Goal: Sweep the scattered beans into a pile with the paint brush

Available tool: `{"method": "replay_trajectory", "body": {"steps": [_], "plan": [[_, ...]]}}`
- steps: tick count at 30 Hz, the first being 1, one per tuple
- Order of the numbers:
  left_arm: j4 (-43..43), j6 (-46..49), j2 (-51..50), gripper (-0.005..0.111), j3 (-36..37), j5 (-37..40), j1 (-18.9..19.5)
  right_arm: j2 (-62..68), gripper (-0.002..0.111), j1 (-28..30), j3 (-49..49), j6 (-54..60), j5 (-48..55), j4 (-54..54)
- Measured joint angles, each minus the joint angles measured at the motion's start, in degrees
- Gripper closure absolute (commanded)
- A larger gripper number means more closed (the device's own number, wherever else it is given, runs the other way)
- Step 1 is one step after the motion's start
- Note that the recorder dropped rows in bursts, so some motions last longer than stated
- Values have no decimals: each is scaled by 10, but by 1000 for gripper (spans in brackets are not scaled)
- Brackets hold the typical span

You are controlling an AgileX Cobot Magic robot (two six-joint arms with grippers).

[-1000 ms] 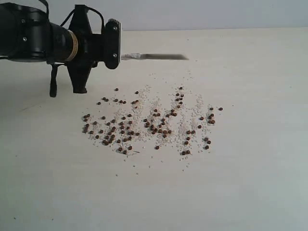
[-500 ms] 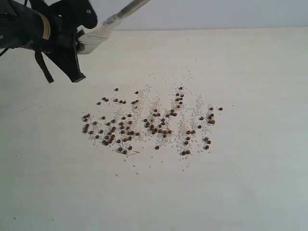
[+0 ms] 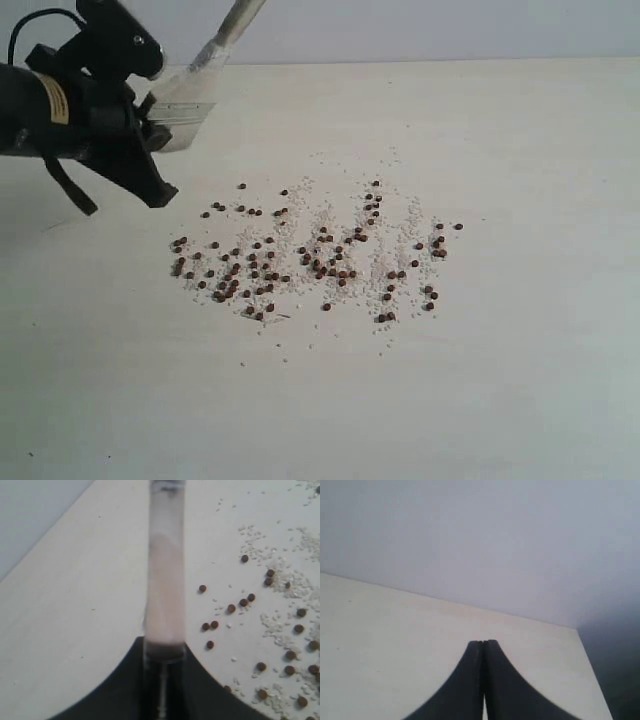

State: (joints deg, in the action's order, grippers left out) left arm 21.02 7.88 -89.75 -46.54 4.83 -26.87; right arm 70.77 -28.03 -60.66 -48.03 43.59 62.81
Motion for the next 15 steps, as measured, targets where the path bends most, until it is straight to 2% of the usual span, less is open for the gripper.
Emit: {"method": "replay_trajectory", "body": {"steps": [5, 8, 13, 15], "plan": [[-8, -33, 25, 107, 67, -90, 0, 0, 108, 0, 34, -43, -40, 39], [16, -79, 43, 107, 111, -156, 0, 0, 108, 0, 62, -112, -80, 107], [110, -197, 61, 107, 177, -320, 11, 0, 108, 0, 120, -325, -102, 287], [153, -242, 62, 107, 193, -375, 25, 0, 108, 0, 137, -404, -104, 328]]}}
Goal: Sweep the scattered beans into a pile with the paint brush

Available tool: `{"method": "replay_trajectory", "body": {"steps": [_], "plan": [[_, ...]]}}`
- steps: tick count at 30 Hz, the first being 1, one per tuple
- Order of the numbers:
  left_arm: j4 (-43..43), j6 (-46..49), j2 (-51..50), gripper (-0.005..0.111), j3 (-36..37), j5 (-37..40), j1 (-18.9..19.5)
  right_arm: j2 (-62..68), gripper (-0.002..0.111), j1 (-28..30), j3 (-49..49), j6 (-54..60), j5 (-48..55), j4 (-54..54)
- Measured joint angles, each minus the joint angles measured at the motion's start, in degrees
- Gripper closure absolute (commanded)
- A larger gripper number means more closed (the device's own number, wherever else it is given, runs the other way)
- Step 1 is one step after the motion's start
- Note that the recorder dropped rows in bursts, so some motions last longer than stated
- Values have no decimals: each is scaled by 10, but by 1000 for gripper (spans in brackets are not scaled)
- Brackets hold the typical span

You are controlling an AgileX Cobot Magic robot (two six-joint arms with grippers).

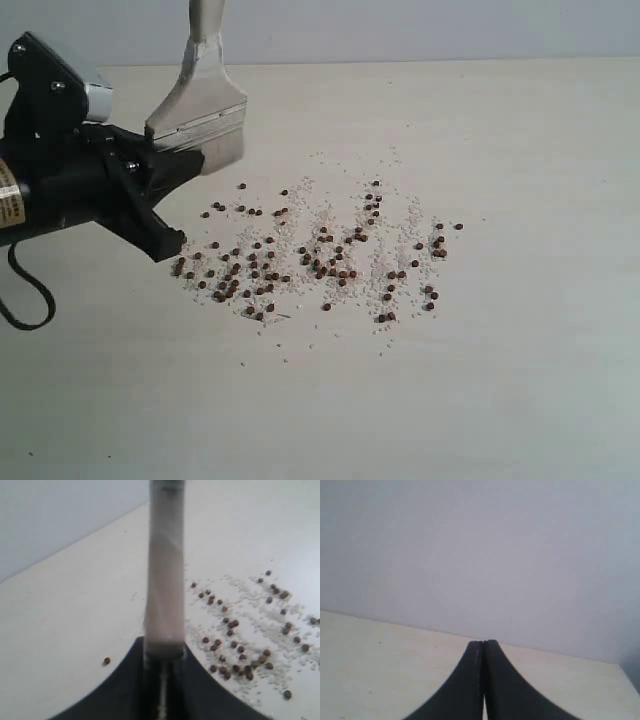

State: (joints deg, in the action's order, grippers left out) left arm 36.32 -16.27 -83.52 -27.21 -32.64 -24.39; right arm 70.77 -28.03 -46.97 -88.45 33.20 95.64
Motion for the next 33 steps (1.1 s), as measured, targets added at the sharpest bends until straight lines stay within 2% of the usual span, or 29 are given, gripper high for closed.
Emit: {"method": "replay_trajectory", "body": {"steps": [4, 6, 8, 11, 13, 16, 17, 20, 22, 23, 24, 27, 29, 30, 33], "plan": [[67, -67, 0, 107, 8, -52, 29, 0, 108, 9, 12, -68, -22, 27], [109, -105, 0, 107, 15, -103, 55, 0, 108, 11, 14, -77, -51, 31], [142, -132, 0, 107, 21, -156, 85, 0, 108, 16, 14, -48, -112, 33], [178, -146, 0, 107, 23, -176, 116, 1, 108, 49, 8, 32, -175, -19], [197, -154, 0, 107, 23, -193, 134, 8, 108, 86, -3, 169, -195, -126], [205, -156, 0, 107, 23, -215, 145, 23, 108, 110, -15, 324, -187, -253], [207, -157, 0, 107, 23, -226, 149, 35, 108, 116, -27, 407, -164, -323], [208, -156, 0, 107, 23, -241, 157, 77, 108, 121, -85, 620, -44, -479], [218, -147, 0, 107, 23, -251, 158, 140, 108, 124, -171, 856, 140, -645], [223, -144, -1, 107, 23, -257, 158, 155, 108, 124, -181, 906, 171, -676], [246, -144, -10, 107, 23, -278, 167, 174, 108, 125, -190, 996, 191, -763], [298, -159, -43, 107, 16, -344, 197, 181, 108, 125, -175, 1171, 99, -964], [314, -161, -60, 107, 14, -357, 212, 181, 108, 125, -164, 1277, 55, -1082], [328, -161, -80, 107, 11, -359, 229, 181, 108, 125, -152, 1397, 25, -1211], [358, -163, -112, 107, 0, -360, 248, 181, 108, 125, -136, 1583, 13, -1406]]}}
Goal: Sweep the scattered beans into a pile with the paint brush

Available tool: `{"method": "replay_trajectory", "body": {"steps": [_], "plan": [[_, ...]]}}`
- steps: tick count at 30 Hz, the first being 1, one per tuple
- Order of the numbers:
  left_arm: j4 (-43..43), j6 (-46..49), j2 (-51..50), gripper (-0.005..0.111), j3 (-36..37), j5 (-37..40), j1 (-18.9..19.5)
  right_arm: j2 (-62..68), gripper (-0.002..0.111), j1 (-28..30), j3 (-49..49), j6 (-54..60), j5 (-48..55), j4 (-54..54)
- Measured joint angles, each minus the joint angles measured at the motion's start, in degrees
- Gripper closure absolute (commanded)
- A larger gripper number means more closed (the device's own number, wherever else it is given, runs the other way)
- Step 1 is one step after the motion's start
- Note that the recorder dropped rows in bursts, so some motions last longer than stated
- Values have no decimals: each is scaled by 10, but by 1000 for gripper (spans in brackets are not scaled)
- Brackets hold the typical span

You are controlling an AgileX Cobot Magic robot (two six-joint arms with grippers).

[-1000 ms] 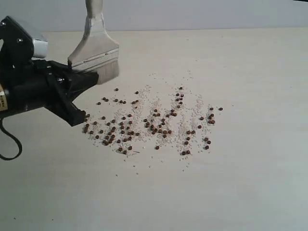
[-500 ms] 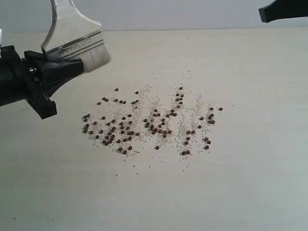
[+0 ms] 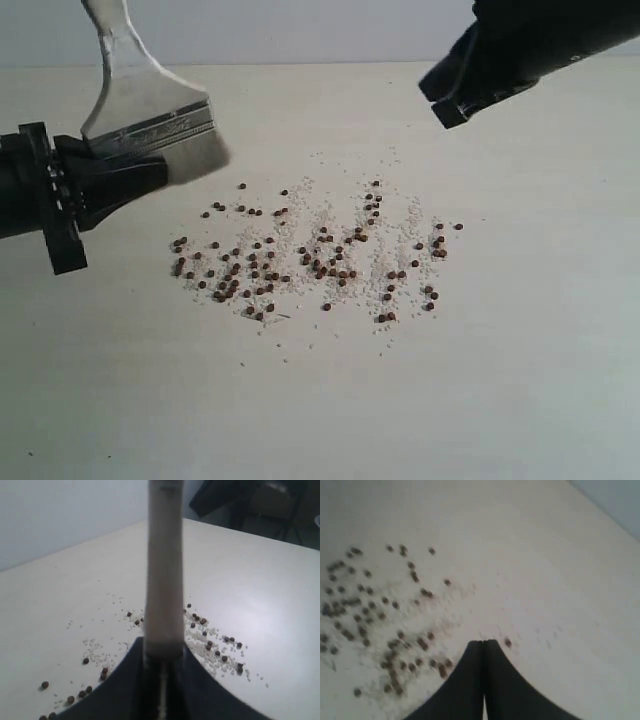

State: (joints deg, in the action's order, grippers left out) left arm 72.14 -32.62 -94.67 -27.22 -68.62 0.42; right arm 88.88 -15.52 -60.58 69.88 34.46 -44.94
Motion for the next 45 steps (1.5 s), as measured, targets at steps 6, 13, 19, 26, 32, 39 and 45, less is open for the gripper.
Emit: {"method": "replay_trajectory", "body": {"steps": [6, 13, 19, 26, 32, 39, 45], "plan": [[65, -19, -58, 107, -45, 0, 12, 1, 108, 0, 22, 308, 60, -330], [129, -85, -120, 107, -148, 0, 12, 6, 108, 0, 23, 421, 72, -476], [222, -170, -149, 107, -245, 0, 12, 15, 108, 0, 23, 454, 47, -516], [267, -212, -178, 107, -328, -3, 12, 79, 100, 0, -13, 493, 113, -524], [272, -217, -198, 107, -344, -4, 12, 160, 97, 0, -72, 501, 204, -542], [283, -214, -201, 107, -344, -4, 12, 217, 95, -7, -107, 484, 247, -544], [284, -214, -201, 107, -345, -4, 8, 221, 91, -36, -148, 426, 221, -544]]}}
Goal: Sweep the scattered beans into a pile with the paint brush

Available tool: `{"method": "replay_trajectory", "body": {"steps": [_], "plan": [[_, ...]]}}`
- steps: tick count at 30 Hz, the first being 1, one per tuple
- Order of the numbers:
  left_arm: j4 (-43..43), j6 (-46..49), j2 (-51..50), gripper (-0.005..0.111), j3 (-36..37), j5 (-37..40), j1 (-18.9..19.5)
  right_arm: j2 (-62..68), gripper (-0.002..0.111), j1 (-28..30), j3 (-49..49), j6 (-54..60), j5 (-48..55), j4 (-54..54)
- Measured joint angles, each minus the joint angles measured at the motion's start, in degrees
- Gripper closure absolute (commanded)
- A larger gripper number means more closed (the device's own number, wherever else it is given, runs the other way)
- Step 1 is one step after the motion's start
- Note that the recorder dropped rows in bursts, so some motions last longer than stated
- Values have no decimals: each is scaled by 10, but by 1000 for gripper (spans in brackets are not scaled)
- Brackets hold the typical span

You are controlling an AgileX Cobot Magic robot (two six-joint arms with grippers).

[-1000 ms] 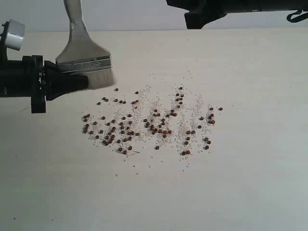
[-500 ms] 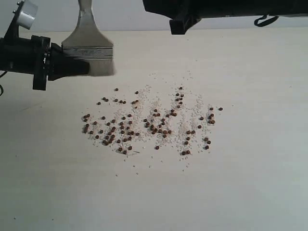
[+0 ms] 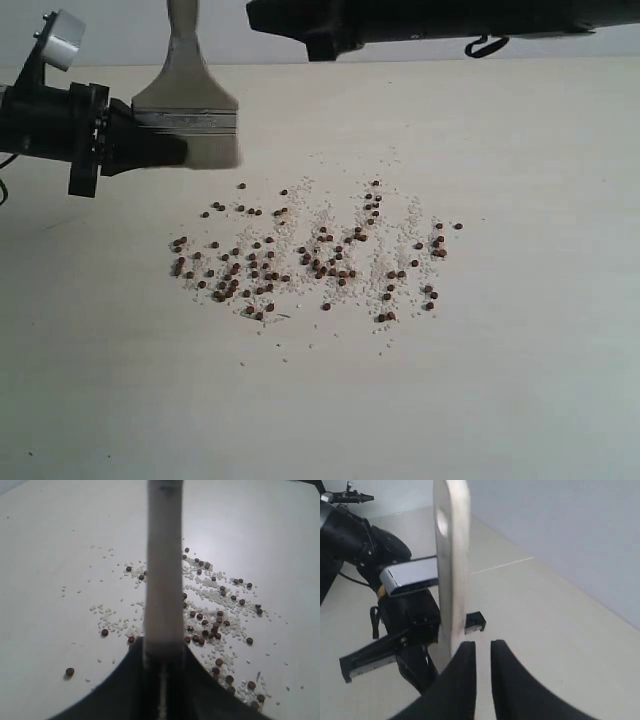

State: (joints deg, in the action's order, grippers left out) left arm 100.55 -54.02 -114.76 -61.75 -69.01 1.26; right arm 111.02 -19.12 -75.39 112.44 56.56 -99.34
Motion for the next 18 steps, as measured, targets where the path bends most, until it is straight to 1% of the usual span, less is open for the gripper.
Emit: {"method": "replay_trajectory", "body": {"steps": [3, 6, 18], "plan": [[0, 0, 0, 107, 0, 0, -5, 0, 80, -8, -22, -12, 6, 0], [1, 5, 0, 107, 0, 0, -8, 0, 72, -8, -36, -18, 19, 0], [1, 11, 0, 107, 0, 0, -8, 0, 72, -8, -39, -32, 24, 0]]}}
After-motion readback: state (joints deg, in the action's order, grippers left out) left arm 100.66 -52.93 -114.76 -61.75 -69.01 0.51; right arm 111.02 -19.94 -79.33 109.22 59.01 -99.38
